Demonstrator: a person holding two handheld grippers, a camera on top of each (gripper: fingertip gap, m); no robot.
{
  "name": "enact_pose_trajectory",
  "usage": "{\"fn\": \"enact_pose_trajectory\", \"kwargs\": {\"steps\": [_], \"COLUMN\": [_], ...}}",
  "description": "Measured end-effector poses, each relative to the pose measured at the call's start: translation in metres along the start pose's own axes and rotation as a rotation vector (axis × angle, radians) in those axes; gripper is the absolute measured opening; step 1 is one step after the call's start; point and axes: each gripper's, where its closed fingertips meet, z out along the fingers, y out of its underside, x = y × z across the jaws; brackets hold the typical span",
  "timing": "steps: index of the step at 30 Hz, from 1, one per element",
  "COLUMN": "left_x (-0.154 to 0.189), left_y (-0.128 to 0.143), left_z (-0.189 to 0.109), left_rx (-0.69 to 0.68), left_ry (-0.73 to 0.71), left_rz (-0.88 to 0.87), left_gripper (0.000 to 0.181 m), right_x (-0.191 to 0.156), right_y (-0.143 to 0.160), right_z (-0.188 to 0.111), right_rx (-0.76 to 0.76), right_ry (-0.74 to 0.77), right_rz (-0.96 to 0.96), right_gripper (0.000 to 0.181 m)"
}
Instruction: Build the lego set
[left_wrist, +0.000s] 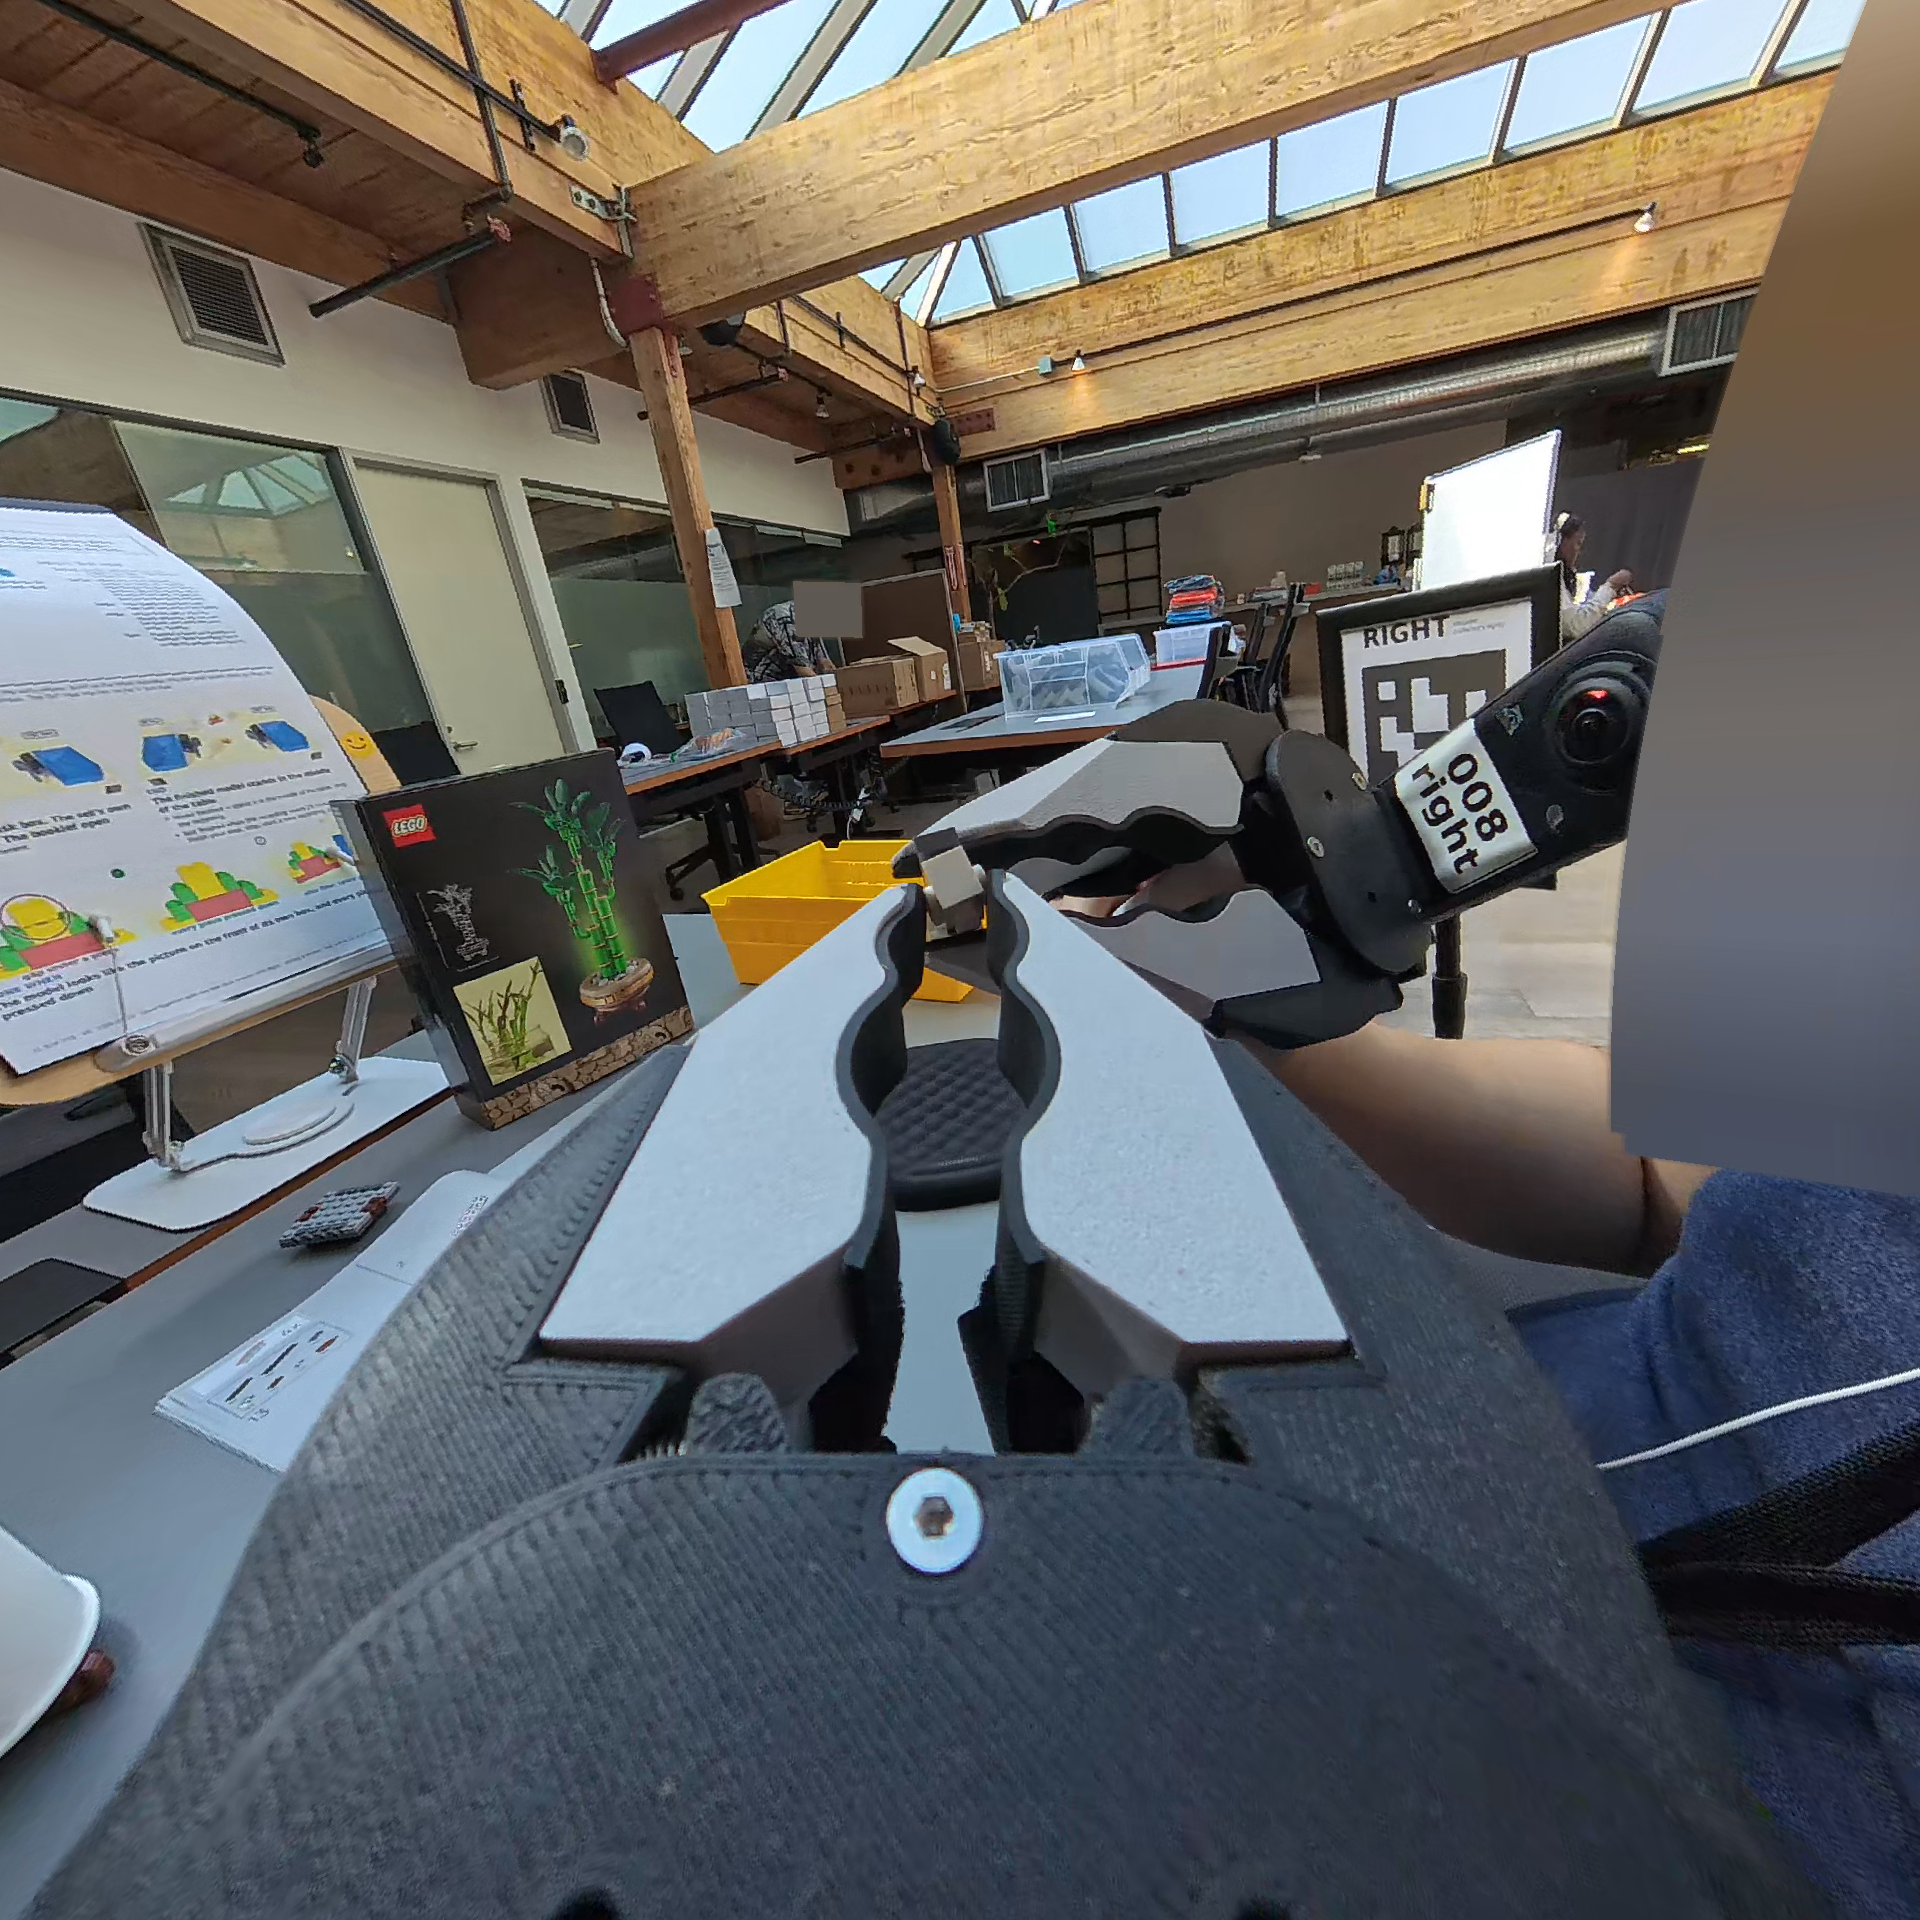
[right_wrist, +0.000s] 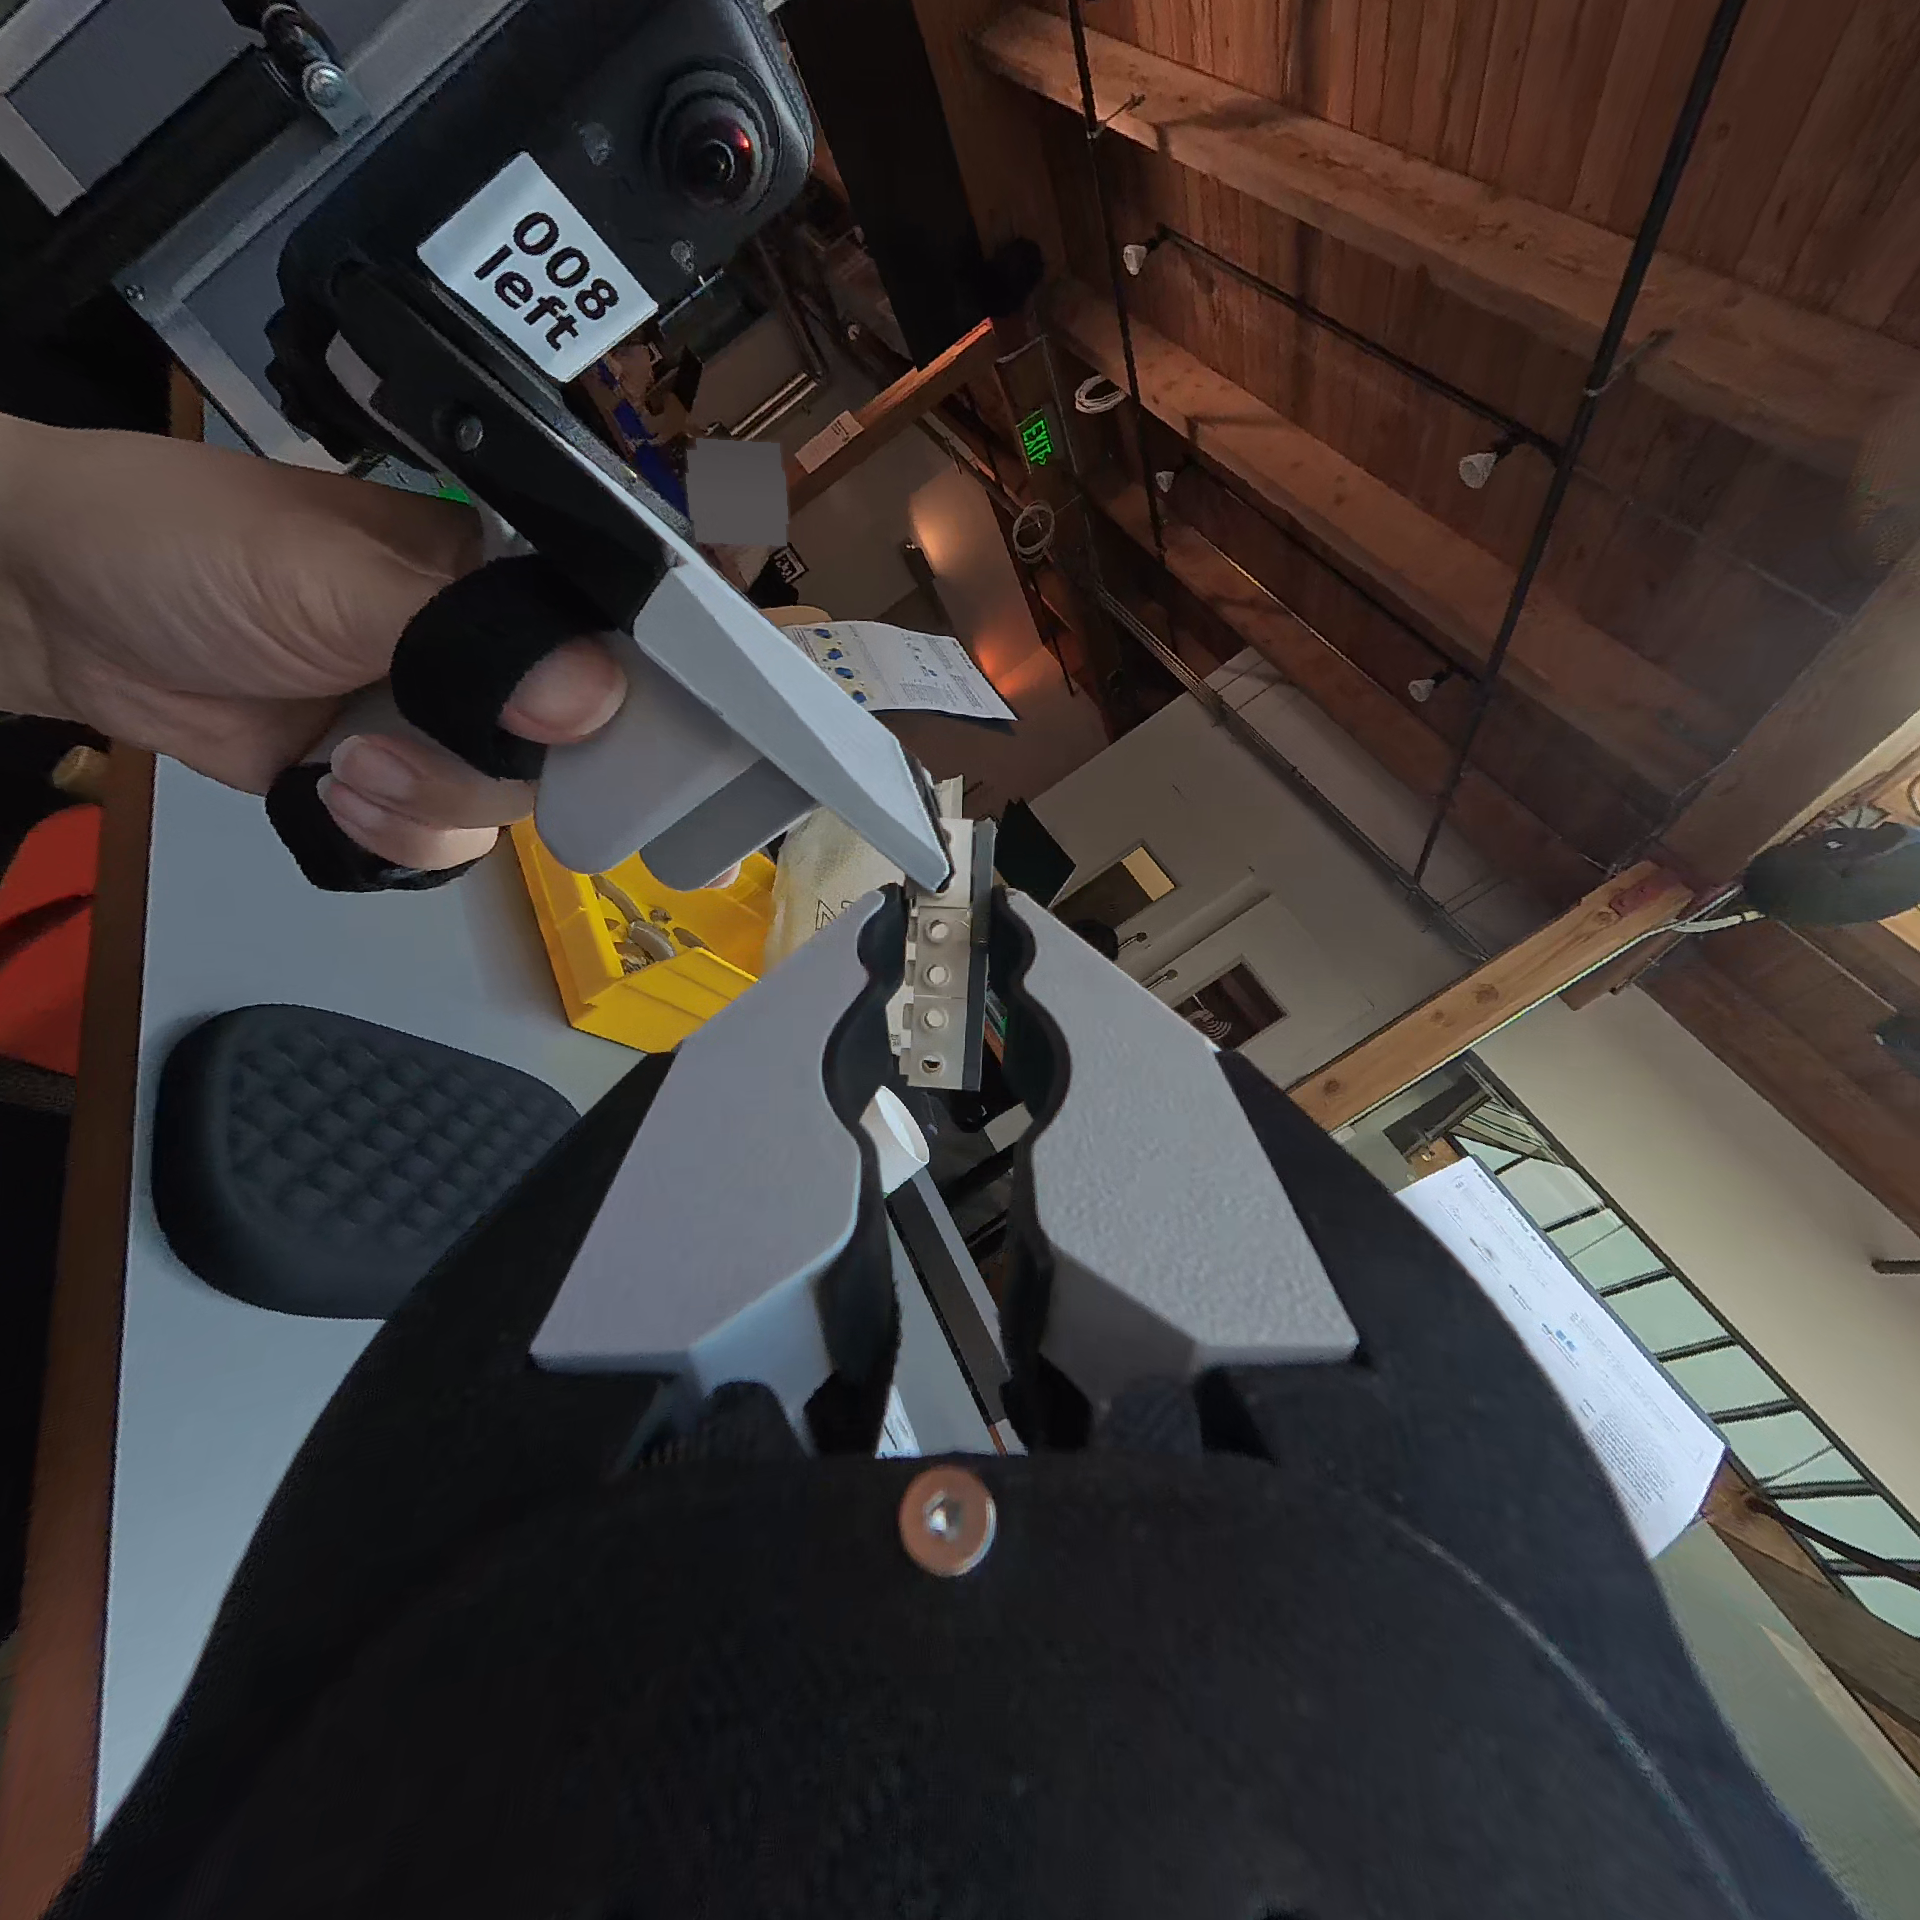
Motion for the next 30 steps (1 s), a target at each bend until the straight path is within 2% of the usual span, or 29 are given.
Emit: {"fn": "enact_pose_trajectory", "kwargs": {"steps": [10, 22, 30], "left_x": [0.001, 0.0, -0.005], "left_y": [0.001, 0.004, 0.001], "left_z": [-0.002, -0.005, -0.01], "left_rx": [-0.014, -0.06, -0.057], "left_ry": [0.014, 0.009, 0.024], "left_rz": [0.048, 0.109, 0.067], "left_gripper": [0.009, 0.009, 0.009], "right_x": [-0.003, -0.006, -0.007], "right_y": [-0.001, 0.001, 0.0], "right_z": [0.001, 0.003, 0.011], "right_rx": [0.012, -0.051, -0.09], "right_ry": [-0.072, -0.118, -0.157], "right_rz": [0.036, -0.128, -0.126], "right_gripper": [0.013, 0.014, 0.013]}}
